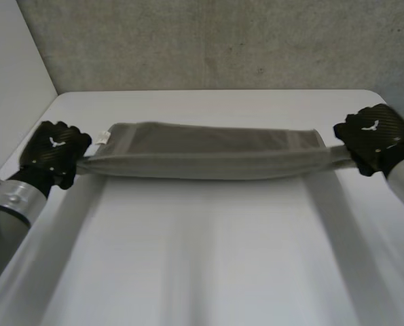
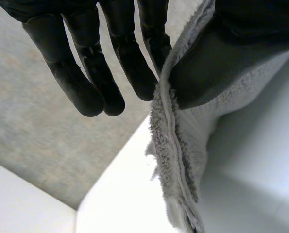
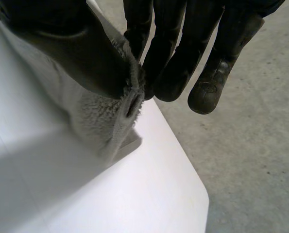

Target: Fold the towel.

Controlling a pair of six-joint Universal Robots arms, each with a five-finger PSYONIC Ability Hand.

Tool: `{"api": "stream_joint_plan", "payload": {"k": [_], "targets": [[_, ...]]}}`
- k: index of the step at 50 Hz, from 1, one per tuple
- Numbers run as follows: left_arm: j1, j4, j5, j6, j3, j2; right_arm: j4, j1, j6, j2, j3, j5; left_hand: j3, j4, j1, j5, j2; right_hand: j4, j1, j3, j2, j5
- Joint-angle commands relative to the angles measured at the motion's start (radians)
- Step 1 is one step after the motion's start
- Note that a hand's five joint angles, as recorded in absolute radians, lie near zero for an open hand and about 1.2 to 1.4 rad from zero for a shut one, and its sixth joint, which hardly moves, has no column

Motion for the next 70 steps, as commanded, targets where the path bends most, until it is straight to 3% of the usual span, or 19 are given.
{"api": "stream_joint_plan", "payload": {"k": [1, 5, 11, 13, 17, 20, 25, 29, 31, 36, 42, 51, 52, 53, 54, 55, 56, 62, 70], "targets": [[0.037, -0.085, 0.066, -0.007, -0.083, 0.246, 0.163, -0.083, 0.0, -0.156, -0.005, -0.083, -0.157, -0.125, -0.036, -0.242, -0.118, 0.062, 0.072, 0.061, 0.098, 0.061], [0.054, -0.119, 0.109, -0.028, -0.097, 0.325, 0.211, -0.149, 0.0, -0.235, -0.023, -0.155, -0.157, -0.125, -0.036, -0.242, -0.118, 0.062, 0.072, 0.061, 0.098, 0.061], [0.057, -0.122, 0.158, -0.085, -0.102, 0.339, 0.209, -0.176, 0.009, -0.214, -0.053, -0.204, -0.157, -0.125, -0.036, -0.242, -0.118, 0.062, 0.072, 0.061, 0.098, 0.061], [0.054, -0.113, 0.158, -0.09, -0.091, 0.305, 0.206, -0.176, 0.017, -0.178, -0.059, -0.202, -0.157, -0.125, -0.036, -0.242, -0.118, 0.062, 0.072, 0.061, 0.098, 0.061], [0.039, -0.067, 0.16, -0.084, -0.012, 0.088, 0.183, -0.152, 0.024, 0.017, -0.146, -0.192, -0.157, -0.125, -0.036, -0.242, -0.118, 0.062, 0.072, 0.061, 0.098, 0.061], [0.005, -0.061, 0.143, -0.084, 0.101, -0.068, 0.172, -0.138, 0.023, 0.085, -0.184, -0.184, -0.157, -0.125, -0.036, -0.242, -0.118, 0.062, 0.072, 0.061, 0.098, 0.061], [-0.057, -0.075, 0.114, -0.08, 0.296, -0.292, 0.166, -0.062, 0.023, 0.345, -0.386, -0.098, -0.157, -0.125, -0.036, -0.242, -0.118, 0.062, 0.072, 0.061, 0.098, 0.061], [-0.088, -0.095, 0.048, -0.085, 0.499, -0.463, 0.166, -0.031, 0.023, 0.463, -0.497, -0.049, -0.157, -0.125, -0.036, -0.242, -0.118, 0.062, 0.072, 0.061, 0.098, 0.061], [-0.088, -0.095, 0.048, -0.085, 0.499, -0.463, 0.165, -0.022, 0.024, 0.516, -0.546, -0.029, -0.157, -0.125, -0.036, -0.242, -0.118, 0.062, 0.072, 0.061, 0.098, 0.061], [-0.139, -0.136, 0.014, -0.09, 0.764, -0.668, 0.088, 0.027, 0.024, 0.681, -0.697, 0.037, -0.157, -0.125, -0.036, -0.242, -0.118, 0.062, 0.072, 0.061, 0.098, 0.061], [-0.153, -0.191, -0.02, -0.082, 0.948, -0.817, -0.071, 0.054, 0.021, 0.775, -0.764, 0.118, -0.157, -0.125, -0.036, -0.242, -0.118, 0.062, 0.072, 0.061, 0.098, 0.061], [-0.179, -0.213, -0.08, -0.087, 1.081, -0.902, -0.145, 0.084, 0.014, 0.855, -0.821, 0.138, -0.157, -0.125, -0.036, -0.242, -0.118, 0.062, 0.072, 0.061, 0.098, 0.061], [-0.183, -0.213, -0.089, -0.088, 1.082, -0.904, -0.147, 0.087, 0.014, 0.864, -0.827, 0.14, -0.416, -0.383, -0.295, -0.5, -0.377, -0.352, -0.342, -0.353, -0.317, -0.353], [-0.186, -0.213, -0.095, -0.09, 1.082, -0.902, -0.147, 0.089, 0.012, 0.87, -0.83, 0.146, -0.889, -0.856, -0.768, -0.974, -0.85, -0.88, -0.87, -0.88, -0.844, -0.881], [-0.186, -0.213, -0.095, -0.09, 1.082, -0.902, -0.147, 0.089, 0.012, 0.87, -0.83, 0.146, -0.894, -0.861, -0.773, -0.979, -0.855, -0.885, -0.875, -0.886, -0.85, -0.886], [-0.194, -0.213, -0.107, -0.09, 1.081, -0.899, -0.147, 0.09, 0.014, 0.872, -0.83, 0.163, -1.286, -1.254, -1.165, -1.371, -1.247, -1.159, -1.149, -1.16, -1.124, -1.16], [-0.202, -0.213, -0.125, -0.093, 1.079, -0.893, -0.145, 0.09, 0.015, 0.87, -0.83, 0.189, -1.374, -1.342, -1.253, -1.459, -1.335, -1.159, -1.149, -1.16, -1.124, -1.16], [-0.219, -0.228, -0.176, -0.12, 1.049, -0.838, -0.141, 0.095, 0.024, 0.85, -0.789, 0.252, -1.375, -1.343, -1.254, -1.46, -1.336, -1.159, -1.149, -1.16, -1.124, -1.16], [-0.205, -0.239, -0.184, -0.292, 0.824, -0.59, -0.144, 0.106, 0.029, 0.549, -0.481, 0.252, -1.372, -1.34, -1.251, -1.457, -1.333, -1.159, -1.149, -1.16, -1.124, -1.16]]}}
